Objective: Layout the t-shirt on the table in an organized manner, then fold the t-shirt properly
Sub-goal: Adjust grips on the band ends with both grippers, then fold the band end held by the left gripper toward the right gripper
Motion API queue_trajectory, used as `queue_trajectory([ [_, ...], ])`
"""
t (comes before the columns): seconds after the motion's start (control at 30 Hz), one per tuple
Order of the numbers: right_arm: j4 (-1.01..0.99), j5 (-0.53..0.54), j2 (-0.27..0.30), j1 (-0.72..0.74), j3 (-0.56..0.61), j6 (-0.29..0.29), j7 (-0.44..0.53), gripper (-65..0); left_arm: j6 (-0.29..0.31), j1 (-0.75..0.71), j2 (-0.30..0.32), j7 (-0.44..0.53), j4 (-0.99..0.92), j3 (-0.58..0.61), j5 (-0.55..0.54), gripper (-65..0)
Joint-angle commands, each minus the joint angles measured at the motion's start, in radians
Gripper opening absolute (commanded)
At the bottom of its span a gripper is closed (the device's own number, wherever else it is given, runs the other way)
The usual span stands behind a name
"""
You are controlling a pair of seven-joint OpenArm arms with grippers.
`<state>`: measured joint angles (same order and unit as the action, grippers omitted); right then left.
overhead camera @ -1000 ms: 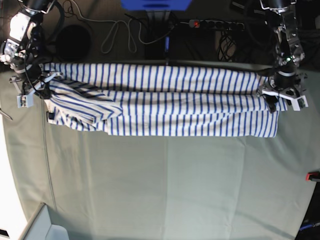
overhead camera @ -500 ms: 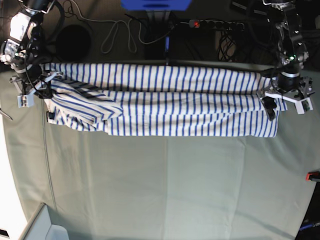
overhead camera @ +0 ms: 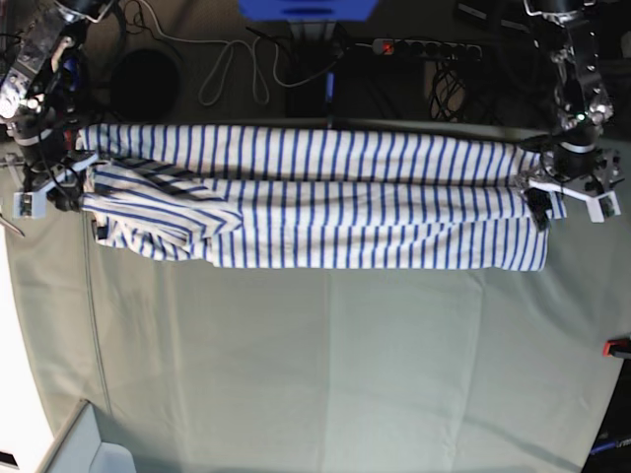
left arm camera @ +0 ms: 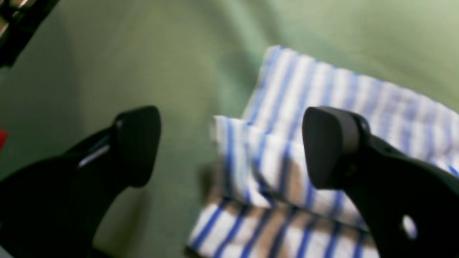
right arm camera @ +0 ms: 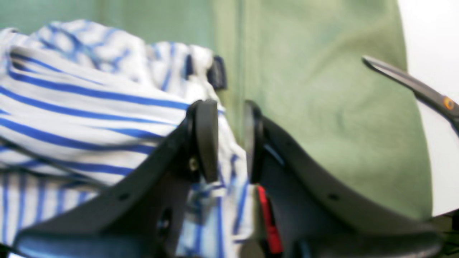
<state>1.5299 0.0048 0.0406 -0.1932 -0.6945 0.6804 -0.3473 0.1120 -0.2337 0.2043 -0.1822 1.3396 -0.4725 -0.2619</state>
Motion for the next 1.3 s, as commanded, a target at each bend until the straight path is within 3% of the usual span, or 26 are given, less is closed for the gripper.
queue_trajectory([
  [0.0,0.031,0.013,-0.009,-0.002,-0.001,0.018,0.023,-51.0,0.008,0.012,0.013,0.028,0.005,-0.001,-0.003,-4.6],
  [0.1,0.051,0.013,-0.049,-0.016,0.003,0.018,0.023,-51.0,0.008,0.024,0.013,0.029,-0.01,0.002,-0.003,-4.6],
  [0.23,0.013,0.011,-0.054,-0.019,0.058,0.018,0.023,-51.1,0.008,0.053,0.013,0.029,-0.053,0.005,-0.003,-4.6],
  [0.57,-0.148,0.01,-0.018,-0.005,0.071,0.018,0.027,-51.3,0.008,0.086,0.004,0.029,-0.147,0.007,-0.003,-5.0],
  [0.83,-0.182,0.01,0.003,-0.007,0.071,0.018,0.029,-51.3,0.008,0.087,0.007,0.037,-0.183,0.105,-0.003,-5.8],
  [0.9,-0.179,0.01,0.003,-0.007,0.071,0.018,0.029,-51.3,0.008,0.087,0.005,0.037,-0.183,0.105,-0.003,-10.9],
  [1.27,-0.179,0.01,0.003,-0.007,0.071,0.018,0.029,-51.3,0.008,0.087,0.01,0.039,-0.179,0.096,-0.003,-53.0],
])
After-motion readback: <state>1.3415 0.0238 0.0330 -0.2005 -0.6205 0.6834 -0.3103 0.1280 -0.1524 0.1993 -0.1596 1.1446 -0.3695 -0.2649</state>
